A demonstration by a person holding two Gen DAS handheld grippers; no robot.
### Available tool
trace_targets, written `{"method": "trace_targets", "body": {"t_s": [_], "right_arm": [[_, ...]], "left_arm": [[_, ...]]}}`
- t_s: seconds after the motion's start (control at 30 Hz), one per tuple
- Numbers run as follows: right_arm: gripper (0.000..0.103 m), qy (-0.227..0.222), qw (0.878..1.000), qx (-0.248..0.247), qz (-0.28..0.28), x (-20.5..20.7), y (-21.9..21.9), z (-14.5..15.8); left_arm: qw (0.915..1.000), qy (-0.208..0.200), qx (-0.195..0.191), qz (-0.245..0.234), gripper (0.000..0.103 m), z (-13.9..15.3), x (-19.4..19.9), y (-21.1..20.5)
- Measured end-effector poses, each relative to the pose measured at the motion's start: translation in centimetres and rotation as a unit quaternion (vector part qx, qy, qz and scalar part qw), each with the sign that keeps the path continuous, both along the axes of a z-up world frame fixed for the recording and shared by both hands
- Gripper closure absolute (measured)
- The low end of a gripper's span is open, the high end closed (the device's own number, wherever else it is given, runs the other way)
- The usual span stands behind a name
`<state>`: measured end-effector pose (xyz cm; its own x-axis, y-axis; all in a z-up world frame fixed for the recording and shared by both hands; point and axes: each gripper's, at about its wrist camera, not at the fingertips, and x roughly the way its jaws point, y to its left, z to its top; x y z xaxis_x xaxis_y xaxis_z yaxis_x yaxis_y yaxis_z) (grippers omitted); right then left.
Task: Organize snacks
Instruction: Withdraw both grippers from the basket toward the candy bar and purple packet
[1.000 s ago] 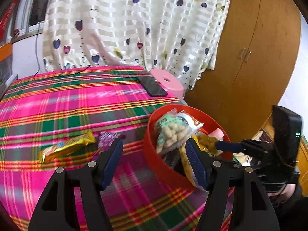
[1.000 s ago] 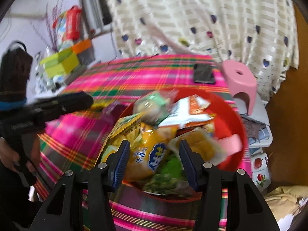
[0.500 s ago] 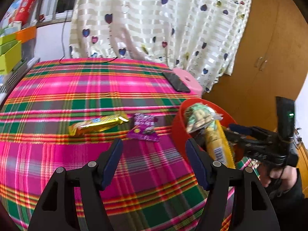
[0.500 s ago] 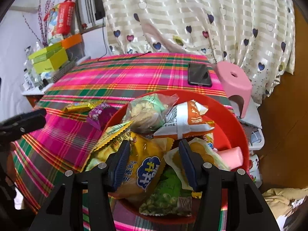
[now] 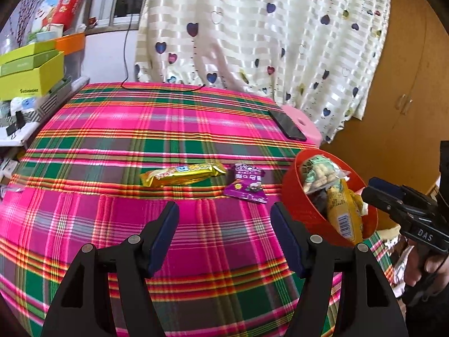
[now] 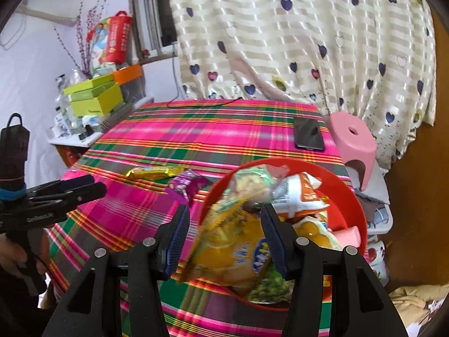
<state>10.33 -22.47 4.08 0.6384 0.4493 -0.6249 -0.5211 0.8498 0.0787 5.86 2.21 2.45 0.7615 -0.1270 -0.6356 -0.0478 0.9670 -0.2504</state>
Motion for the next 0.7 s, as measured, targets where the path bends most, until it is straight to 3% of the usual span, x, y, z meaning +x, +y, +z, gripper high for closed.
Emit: {"method": "trace_targets", "body": {"t_s": [0.7], "right_arm": [[0.051, 0.017, 0.999, -0.003, 0.048, -0.8, 5.7, -0.3]], "left_arm": [[0.9996, -0.002, -0.023, 0.016, 0.035, -0.6, -1.5, 2.8]]}}
